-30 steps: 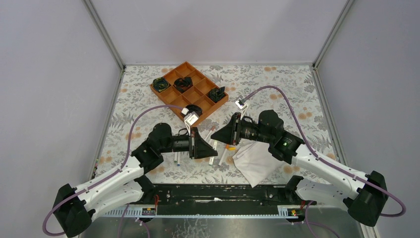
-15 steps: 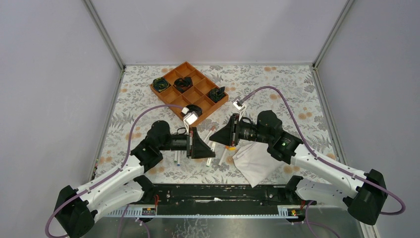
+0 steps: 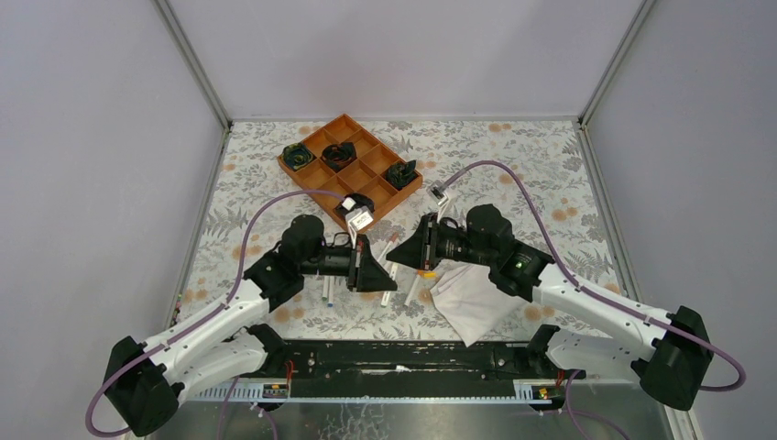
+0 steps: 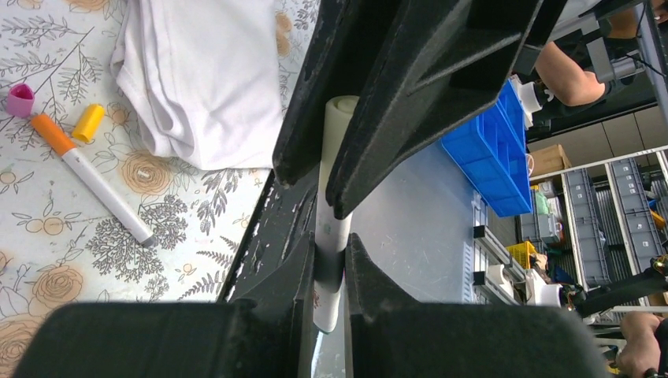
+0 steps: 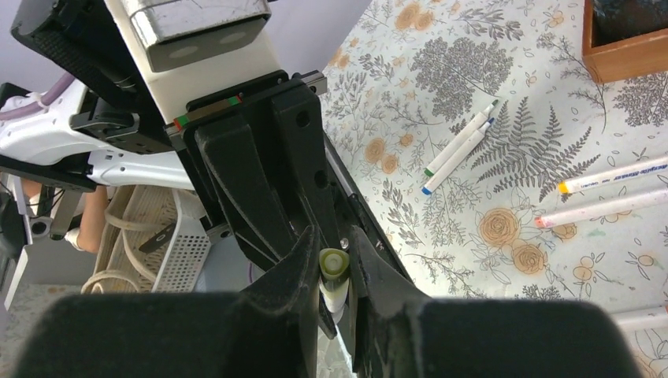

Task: Insert the pens into the pen caps
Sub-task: Press the pen cap onto the pen, then place the pen at the center of the board.

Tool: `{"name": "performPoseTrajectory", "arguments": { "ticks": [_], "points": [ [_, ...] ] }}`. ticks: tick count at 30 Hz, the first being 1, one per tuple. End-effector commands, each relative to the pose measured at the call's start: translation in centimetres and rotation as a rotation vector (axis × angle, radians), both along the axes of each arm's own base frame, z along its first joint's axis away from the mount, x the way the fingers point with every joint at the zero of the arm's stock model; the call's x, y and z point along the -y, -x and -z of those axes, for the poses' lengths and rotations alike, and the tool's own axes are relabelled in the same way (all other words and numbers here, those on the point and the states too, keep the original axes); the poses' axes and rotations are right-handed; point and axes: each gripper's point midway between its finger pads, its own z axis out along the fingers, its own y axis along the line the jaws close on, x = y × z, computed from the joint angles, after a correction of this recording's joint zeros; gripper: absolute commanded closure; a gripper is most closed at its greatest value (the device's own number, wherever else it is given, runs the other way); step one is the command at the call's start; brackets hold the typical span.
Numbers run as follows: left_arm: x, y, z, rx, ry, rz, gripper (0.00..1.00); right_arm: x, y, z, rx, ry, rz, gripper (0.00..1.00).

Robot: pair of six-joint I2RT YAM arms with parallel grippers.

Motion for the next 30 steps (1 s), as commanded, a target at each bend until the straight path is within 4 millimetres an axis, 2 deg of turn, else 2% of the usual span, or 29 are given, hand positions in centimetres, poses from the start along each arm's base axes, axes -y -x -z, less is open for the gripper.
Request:
{"name": "performPoseTrajectory", "arguments": {
  "ticks": [1, 4, 6, 10, 11, 12, 15, 16, 20, 22, 25, 30],
  "points": [
    [-1.4, -10.2, -9.8, 0.347, 0.175, -0.434, 1.0, 2.0, 13.4, 5.7, -0.397, 0.213, -0.469, 1.0],
    [-1.3, -9.9, -9.8, 0.348, 0.177, -0.419, 1.0, 2.2, 13.5, 5.9, -0.378, 0.217, -0.471, 1.0],
    [-1.2, -9.8, -9.2, 0.337, 0.156, -0.406, 1.0, 2.1, 13.1, 5.4, -0.343, 0.205, -0.448, 1.0],
    [-1.3, -9.2, -6.8, 0.309, 0.108, -0.381, 1.0, 1.7, 10.3, 3.5, -0.198, 0.191, -0.314, 1.0],
    [-1.5, -9.0, -5.9, 0.297, 0.093, -0.379, 1.0, 1.6, 9.2, 2.9, -0.153, 0.192, -0.257, 0.96],
    [-1.7, -8.7, -4.5, 0.277, 0.07, -0.378, 1.0, 1.8, 8.0, 2.3, -0.111, 0.195, -0.193, 0.89],
    [-2.5, -8.1, -1.1, 0.216, -0.021, -0.386, 1.0, 3.0, 4.2, 0.1, 0.015, 0.195, 0.026, 0.54],
    [-2.8, -8.0, 0.2, 0.19, -0.06, -0.396, 1.0, 3.6, 3.2, -0.8, 0.054, 0.188, 0.088, 0.45],
    [-4.9, -8.3, 5.0, 0.105, -0.24, -0.48, 1.0, 7.0, 0.2, -3.2, 0.168, 0.199, 0.31, 0.24],
    [-6.3, -9.2, 7.5, 0.067, -0.359, -0.552, 1.0, 8.6, -0.7, -3.2, 0.196, 0.238, 0.385, 0.18],
    [-7.4, -10.4, 10.3, 0.026, -0.496, -0.606, 1.0, 10.7, -1.6, -2.1, 0.201, 0.328, 0.475, 0.15],
    [-7.1, -12.6, 12.4, 0.017, -0.611, -0.612, 1.0, 11.6, -1.4, 0.2, 0.168, 0.384, 0.494, 0.15]
  ]
}}
